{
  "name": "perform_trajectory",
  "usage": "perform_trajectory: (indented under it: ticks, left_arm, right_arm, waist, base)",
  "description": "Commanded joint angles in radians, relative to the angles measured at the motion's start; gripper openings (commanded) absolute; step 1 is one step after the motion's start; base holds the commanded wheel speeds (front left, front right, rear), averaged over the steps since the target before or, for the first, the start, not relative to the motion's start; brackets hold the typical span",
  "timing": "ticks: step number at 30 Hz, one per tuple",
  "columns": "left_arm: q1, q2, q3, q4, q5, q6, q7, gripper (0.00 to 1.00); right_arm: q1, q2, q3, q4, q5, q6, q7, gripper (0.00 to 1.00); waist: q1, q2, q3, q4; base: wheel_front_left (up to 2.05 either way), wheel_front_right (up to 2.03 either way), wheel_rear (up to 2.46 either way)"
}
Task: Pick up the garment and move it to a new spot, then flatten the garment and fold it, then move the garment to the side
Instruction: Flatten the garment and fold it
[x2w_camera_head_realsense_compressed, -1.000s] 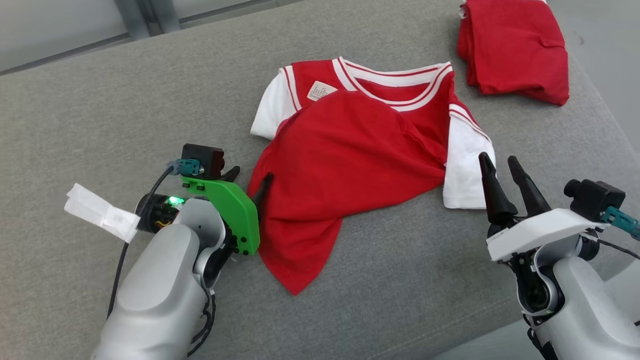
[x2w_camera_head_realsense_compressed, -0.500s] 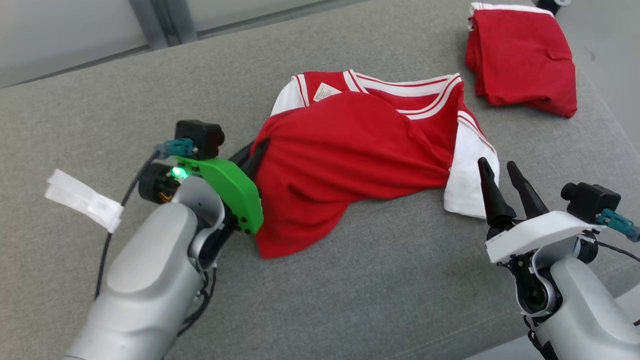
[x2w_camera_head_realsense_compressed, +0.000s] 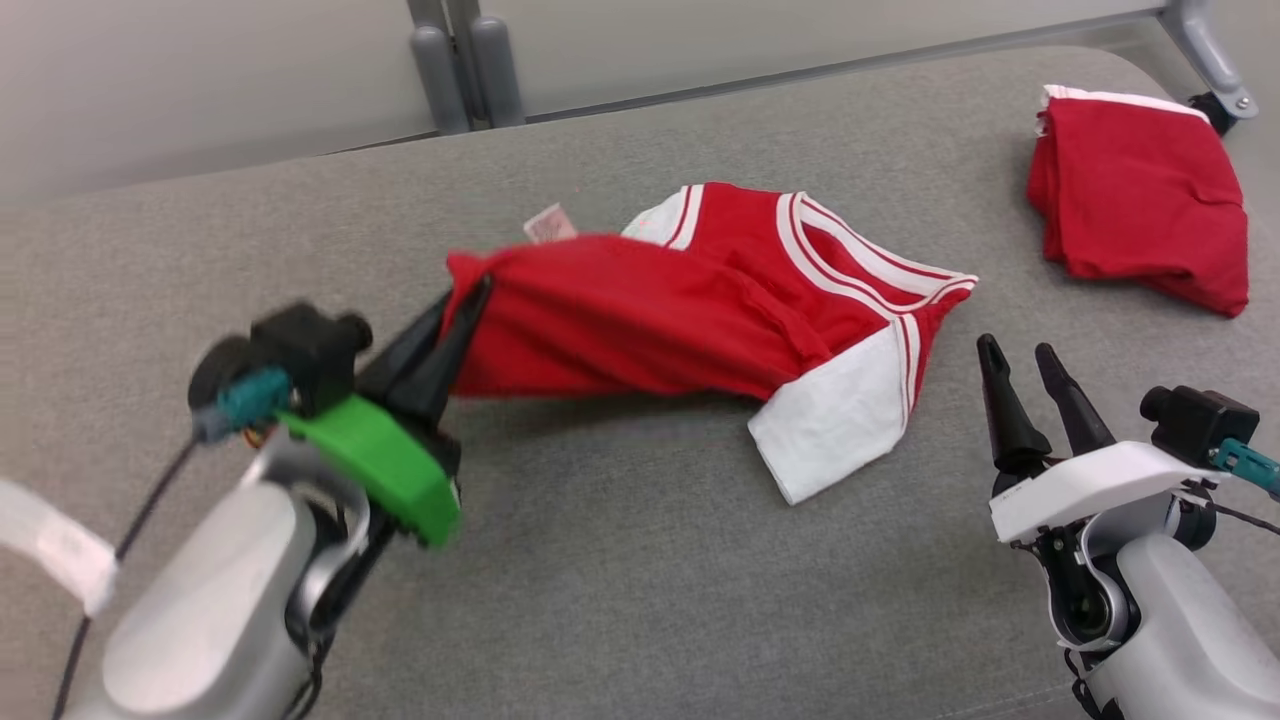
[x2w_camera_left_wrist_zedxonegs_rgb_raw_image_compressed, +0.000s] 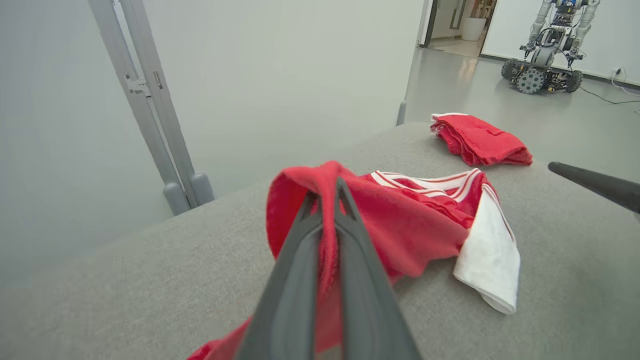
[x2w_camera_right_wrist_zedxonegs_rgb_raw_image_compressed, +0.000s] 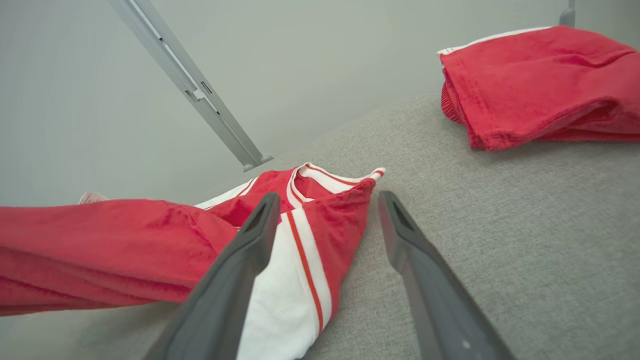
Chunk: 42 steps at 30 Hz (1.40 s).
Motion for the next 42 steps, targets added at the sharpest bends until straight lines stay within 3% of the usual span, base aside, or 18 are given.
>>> perform_trajectory:
  ticks: [1, 5, 6, 7, 8, 9, 14, 22, 26, 33, 37, 42]
  left_arm:
    - [0.062, 0.015, -0.011, -0.026, 0.022, 0.003, -0.036, 0.0]
    - [0.243, 0.051, -0.071, -0.009, 0.056, 0.013, -0.118, 0.0]
    - [0.281, 0.032, -0.076, 0.017, 0.039, 0.015, -0.137, 0.0]
    - [0.305, 0.016, -0.076, 0.048, 0.025, 0.014, -0.151, 0.39]
    - [0.318, 0.014, -0.085, 0.081, 0.027, 0.014, -0.156, 0.96]
    - [0.327, 0.011, -0.092, 0.108, 0.033, 0.012, -0.166, 1.0]
    - [0.334, -0.032, -0.09, 0.181, -0.011, 0.0, -0.199, 1.0]
    - [0.263, 0.031, -0.088, 0.087, -0.045, -0.007, -0.18, 1.0]
    - [0.188, 0.093, -0.094, 0.027, -0.088, -0.007, -0.072, 1.0]
    - [-0.007, 0.172, -0.17, -0.009, -0.278, -0.007, 0.26, 1.0]
    - [-0.105, 0.214, -0.253, -0.013, -0.335, -0.008, 0.357, 1.0]
    - [-0.197, 0.257, -0.343, 0.026, -0.357, -0.008, 0.388, 1.0]
  right_arm:
    - [0.019, -0.004, -0.003, 0.002, 0.0, 0.0, -0.008, 1.0]
    - [0.029, -0.015, -0.012, 0.003, -0.006, 0.0, 0.003, 1.0]
    - [0.032, -0.019, -0.016, 0.003, -0.007, 0.0, 0.005, 1.0]
    - [0.034, -0.021, -0.018, 0.002, -0.008, 0.0, 0.008, 1.0]
    - [0.035, -0.023, -0.02, 0.0, -0.011, 0.0, 0.011, 1.0]
    - [0.035, -0.026, -0.021, -0.001, -0.013, 0.0, 0.014, 1.0]
    - [0.037, -0.033, -0.032, -0.015, -0.025, 0.0, 0.034, 1.0]
    - [0.053, -0.018, -0.043, -0.033, -0.036, 0.0, 0.045, 1.0]
    - [0.046, -0.005, -0.042, -0.045, -0.039, 0.0, 0.048, 1.0]
    - [-0.001, 0.021, -0.031, -0.053, -0.028, 0.0, 0.032, 1.0]
    - [-0.026, 0.034, -0.018, -0.045, -0.017, 0.0, 0.016, 1.0]
    - [-0.052, 0.038, -0.007, -0.028, -0.004, 0.0, -0.003, 1.0]
  waist:
    - [0.0, 0.0, -0.014, 0.046]
    - [0.0, 0.0, 0.0, 0.081]
    - [0.0, 0.0, 0.003, 0.09]
    - [0.0, 0.0, 0.003, 0.097]
    - [0.0, 0.0, 0.004, 0.102]
    - [0.0, 0.0, 0.004, 0.107]
    - [0.0, 0.0, -0.008, 0.122]
    - [0.0, 0.0, -0.033, 0.102]
    - [0.0, 0.0, -0.015, 0.071]
    - [0.0, 0.0, 0.06, -0.024]
    - [0.0, 0.0, 0.105, -0.09]
    - [0.0, 0.0, 0.142, -0.156]
  base:
    - [0.0, 0.0, 0.0]
    - [0.0, 0.0, 0.0]
    - [0.0, 0.0, 0.0]
    - [0.0, 0.0, 0.0]
    - [0.0, 0.0, 0.0]
    - [0.0, 0.0, 0.0]
    - [0.0, 0.0, 0.0]
    - [0.0, 0.0, 0.0]
    - [0.0, 0.0, 0.0]
    - [0.0, 0.0, 0.0]
    - [0.0, 0.0, 0.0]
    - [0.0, 0.0, 0.0]
